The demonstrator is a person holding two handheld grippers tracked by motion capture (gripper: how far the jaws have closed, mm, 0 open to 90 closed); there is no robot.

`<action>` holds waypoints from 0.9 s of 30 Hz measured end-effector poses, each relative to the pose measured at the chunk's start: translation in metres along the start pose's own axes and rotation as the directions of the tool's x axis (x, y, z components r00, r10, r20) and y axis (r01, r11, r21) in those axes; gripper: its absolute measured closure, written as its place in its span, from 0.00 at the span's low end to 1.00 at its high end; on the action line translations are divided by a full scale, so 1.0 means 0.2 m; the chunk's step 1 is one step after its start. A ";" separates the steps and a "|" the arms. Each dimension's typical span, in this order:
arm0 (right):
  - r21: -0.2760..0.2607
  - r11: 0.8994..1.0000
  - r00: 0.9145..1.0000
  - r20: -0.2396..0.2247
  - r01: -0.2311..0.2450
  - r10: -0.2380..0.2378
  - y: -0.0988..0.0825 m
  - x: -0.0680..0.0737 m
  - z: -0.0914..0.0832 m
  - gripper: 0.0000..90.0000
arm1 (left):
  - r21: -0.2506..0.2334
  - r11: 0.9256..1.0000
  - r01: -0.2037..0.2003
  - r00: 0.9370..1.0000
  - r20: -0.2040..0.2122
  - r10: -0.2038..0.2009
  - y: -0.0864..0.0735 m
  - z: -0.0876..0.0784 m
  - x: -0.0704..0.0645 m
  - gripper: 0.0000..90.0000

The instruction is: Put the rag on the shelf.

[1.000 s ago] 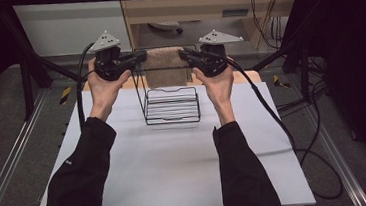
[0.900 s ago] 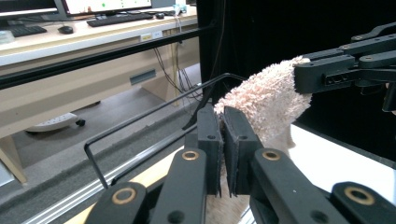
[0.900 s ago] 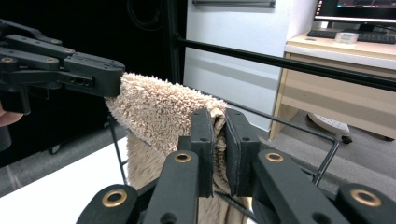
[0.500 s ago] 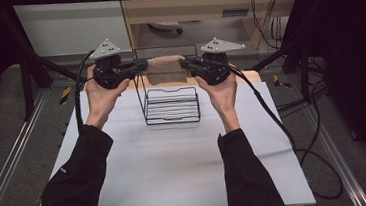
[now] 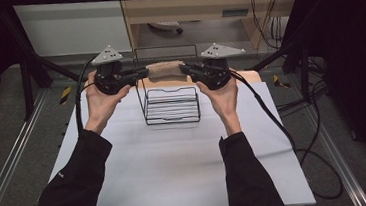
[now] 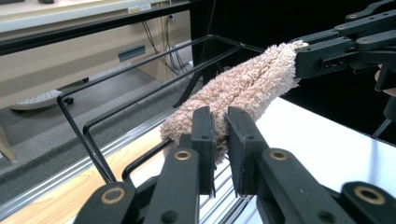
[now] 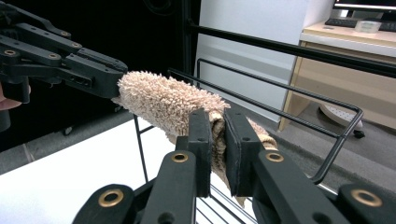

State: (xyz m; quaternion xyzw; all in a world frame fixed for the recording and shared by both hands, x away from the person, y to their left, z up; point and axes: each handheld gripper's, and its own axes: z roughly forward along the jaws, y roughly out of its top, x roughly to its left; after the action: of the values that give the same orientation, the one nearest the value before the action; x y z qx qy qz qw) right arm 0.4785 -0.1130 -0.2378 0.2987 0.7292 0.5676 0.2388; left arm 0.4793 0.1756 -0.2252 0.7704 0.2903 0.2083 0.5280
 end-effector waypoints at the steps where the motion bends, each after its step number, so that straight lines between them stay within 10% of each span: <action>1: 0.000 1.000 1.000 0.000 0.000 0.000 0.00 0.00 0.00 0.91 | 0.003 1.000 0.005 1.000 0.002 -0.005 0.00 0.00 0.00 0.90; 15: 0.010 1.000 1.000 -0.011 0.028 -0.028 -0.04 0.01 -0.01 0.91 | 0.020 0.996 0.084 0.996 0.011 -0.085 0.11 -0.02 0.03 0.96; 27: 0.034 0.998 0.999 -0.027 0.044 -0.043 -0.08 0.01 -0.01 0.87 | 0.094 0.993 0.073 0.996 0.044 -0.077 0.02 0.05 0.01 1.00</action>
State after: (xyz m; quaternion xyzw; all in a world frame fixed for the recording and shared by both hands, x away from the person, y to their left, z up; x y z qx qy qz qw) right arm 0.4742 -0.1155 -0.2523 0.2793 0.7482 0.5533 0.2366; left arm 0.4884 0.1679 -0.2251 0.7871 0.3157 0.1564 0.5063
